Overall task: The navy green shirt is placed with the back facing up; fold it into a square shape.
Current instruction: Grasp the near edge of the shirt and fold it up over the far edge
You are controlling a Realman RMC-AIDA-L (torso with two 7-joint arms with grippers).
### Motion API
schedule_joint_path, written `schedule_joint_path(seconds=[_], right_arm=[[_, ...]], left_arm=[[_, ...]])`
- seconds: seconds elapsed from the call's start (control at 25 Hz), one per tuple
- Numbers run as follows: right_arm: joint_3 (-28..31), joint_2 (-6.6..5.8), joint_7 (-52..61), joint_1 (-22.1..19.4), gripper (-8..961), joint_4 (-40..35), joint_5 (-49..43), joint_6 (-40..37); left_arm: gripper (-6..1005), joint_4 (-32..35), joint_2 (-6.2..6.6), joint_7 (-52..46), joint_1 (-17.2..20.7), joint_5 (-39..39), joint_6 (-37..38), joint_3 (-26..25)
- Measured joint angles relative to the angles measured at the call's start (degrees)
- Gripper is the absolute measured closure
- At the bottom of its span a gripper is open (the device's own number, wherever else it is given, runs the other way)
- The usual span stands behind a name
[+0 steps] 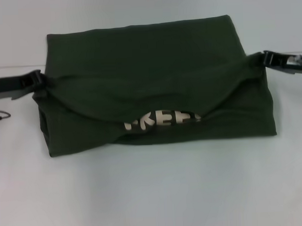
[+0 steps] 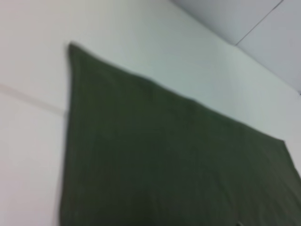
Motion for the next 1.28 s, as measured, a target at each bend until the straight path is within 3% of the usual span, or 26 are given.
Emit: schedule_joint_path(seconds=[0.16, 0.52, 0.92, 1.28], right_arm=[[0.0, 0.48, -1.9, 0.8, 906, -0.6, 0.1, 1.5], [-0.2, 2.23, -4.7, 1.9, 905, 0.1, 0.0, 7.3], [-7.8, 3.91, -4.9, 3.3, 904, 0.3, -0.2, 17.9], [-7.3, 3.52, -4.3, 2.5, 902, 0.4, 0.3, 18.6]], left_arm=[[973, 2.1, -0.01, 1.6, -1.0, 0.3, -0.1, 0.4], [972, 3.0, -1.49, 10.8, -4.0, 0.6, -2.6, 1.9], [972, 3.4, -3.09, 11.3, -3.8, 1.1, -5.4, 3.0], [973, 3.4, -3.87, 11.4, -3.5, 1.0, -7.2, 3.0]])
